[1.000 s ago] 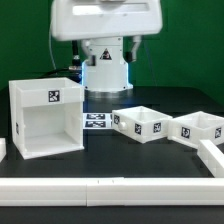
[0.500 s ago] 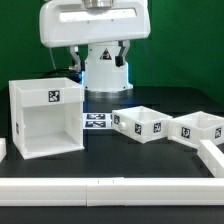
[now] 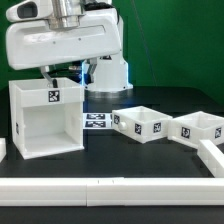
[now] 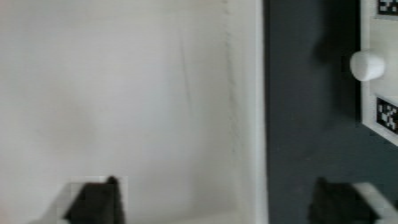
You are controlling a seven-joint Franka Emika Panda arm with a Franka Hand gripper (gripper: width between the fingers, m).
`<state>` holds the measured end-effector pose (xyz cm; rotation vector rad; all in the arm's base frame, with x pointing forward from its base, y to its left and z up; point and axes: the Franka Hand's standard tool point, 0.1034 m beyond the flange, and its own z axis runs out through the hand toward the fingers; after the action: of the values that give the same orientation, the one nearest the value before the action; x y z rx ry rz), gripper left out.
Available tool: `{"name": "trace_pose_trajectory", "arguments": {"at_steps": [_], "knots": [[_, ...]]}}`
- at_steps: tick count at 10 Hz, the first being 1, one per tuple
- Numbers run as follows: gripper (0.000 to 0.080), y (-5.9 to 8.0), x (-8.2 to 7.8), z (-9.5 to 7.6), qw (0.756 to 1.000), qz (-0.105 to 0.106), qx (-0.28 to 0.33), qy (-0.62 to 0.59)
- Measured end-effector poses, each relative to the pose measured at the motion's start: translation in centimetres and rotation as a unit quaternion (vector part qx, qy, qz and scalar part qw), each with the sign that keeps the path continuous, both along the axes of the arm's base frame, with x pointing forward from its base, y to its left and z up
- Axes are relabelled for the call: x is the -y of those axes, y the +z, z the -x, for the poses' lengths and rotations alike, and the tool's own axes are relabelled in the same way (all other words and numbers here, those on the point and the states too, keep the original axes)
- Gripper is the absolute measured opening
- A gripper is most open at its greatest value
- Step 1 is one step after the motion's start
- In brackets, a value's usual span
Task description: Assemble drawer
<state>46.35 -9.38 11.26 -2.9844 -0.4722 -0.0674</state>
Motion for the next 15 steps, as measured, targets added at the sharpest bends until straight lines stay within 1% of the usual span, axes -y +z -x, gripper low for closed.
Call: {"name": "trace_pose_trajectory", "arguments": {"at_steps": [2, 3, 4, 5, 6, 7, 8, 9, 10, 11, 12, 14, 15], "knots": [[0.0218, 0.0, 0.0, 0.0, 1.0, 0.0, 0.0, 0.0], [0.0218, 0.0, 0.0, 0.0, 1.0, 0.0, 0.0, 0.0], [0.0061, 0.0, 0.0, 0.0, 1.0, 0.0, 0.0, 0.0], [0.0061, 0.0, 0.0, 0.0, 1.0, 0.0, 0.0, 0.0], [0.0031, 0.0, 0.0, -0.1, 1.0, 0.0, 0.0, -0.003], [0.0031, 0.3, 0.2, -1.3, 1.0, 0.0, 0.005, -0.021], [0.0031, 0.7, 0.1, -2.4, 0.999, 0.001, 0.01, -0.039], [0.0031, 0.9, -0.5, -3.1, 0.997, 0.0, 0.009, -0.077], [0.0031, 1.3, -1.4, -3.5, 0.989, -0.002, 0.002, -0.151], [0.0031, 1.5, -2.1, -3.7, 0.986, 0.001, 0.0, -0.168], [0.0031, 1.3, -1.9, -3.5, 0.995, 0.003, 0.007, -0.098], [0.0031, 1.2, -1.9, -3.5, 0.999, 0.006, 0.013, -0.038], [0.0031, 1.2, -2.2, -3.9, 0.999, 0.005, 0.006, -0.033]]}}
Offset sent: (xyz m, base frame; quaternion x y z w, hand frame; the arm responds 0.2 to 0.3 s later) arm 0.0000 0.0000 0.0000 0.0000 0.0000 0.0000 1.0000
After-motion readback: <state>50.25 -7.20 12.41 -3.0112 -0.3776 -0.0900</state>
